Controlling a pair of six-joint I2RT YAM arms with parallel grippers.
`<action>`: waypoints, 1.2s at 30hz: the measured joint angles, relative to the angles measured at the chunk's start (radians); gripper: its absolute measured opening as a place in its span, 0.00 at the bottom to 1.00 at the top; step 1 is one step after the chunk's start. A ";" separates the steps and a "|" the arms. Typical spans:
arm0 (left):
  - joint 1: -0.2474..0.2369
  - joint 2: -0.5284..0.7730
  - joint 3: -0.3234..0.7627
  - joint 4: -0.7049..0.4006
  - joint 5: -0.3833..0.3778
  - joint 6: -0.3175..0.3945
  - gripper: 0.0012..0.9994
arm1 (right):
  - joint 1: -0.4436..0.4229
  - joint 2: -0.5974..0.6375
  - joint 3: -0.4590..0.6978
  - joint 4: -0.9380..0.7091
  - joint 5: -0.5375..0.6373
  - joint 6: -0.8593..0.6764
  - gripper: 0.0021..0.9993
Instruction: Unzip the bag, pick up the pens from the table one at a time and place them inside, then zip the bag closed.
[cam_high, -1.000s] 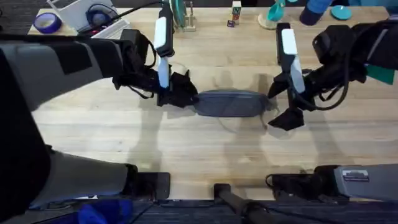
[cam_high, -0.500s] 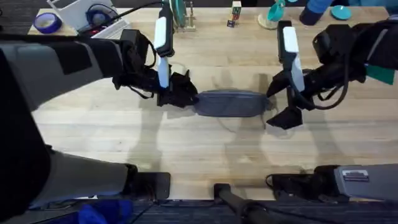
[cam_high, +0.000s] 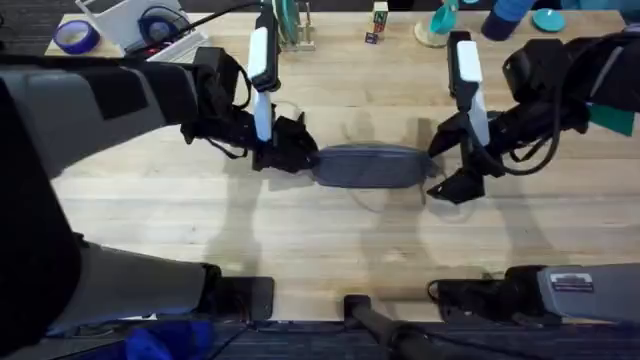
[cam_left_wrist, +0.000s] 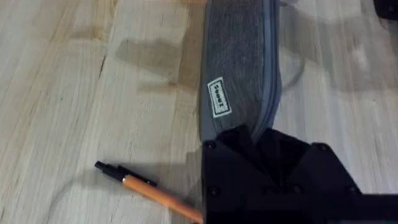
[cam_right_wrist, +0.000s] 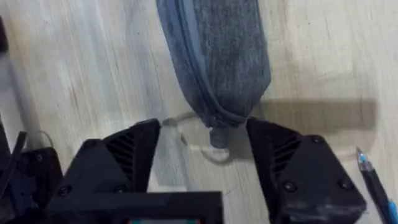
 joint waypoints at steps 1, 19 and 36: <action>0.000 0.000 0.000 0.000 0.000 0.000 0.04 | 0.000 0.000 0.000 0.000 0.000 0.000 0.82; 0.000 0.000 0.000 0.000 0.000 0.000 0.04 | 0.000 0.000 0.000 0.000 0.035 0.003 0.92; -0.001 0.000 0.000 0.000 0.000 0.000 0.04 | 0.001 0.000 0.000 -0.014 0.082 0.007 0.03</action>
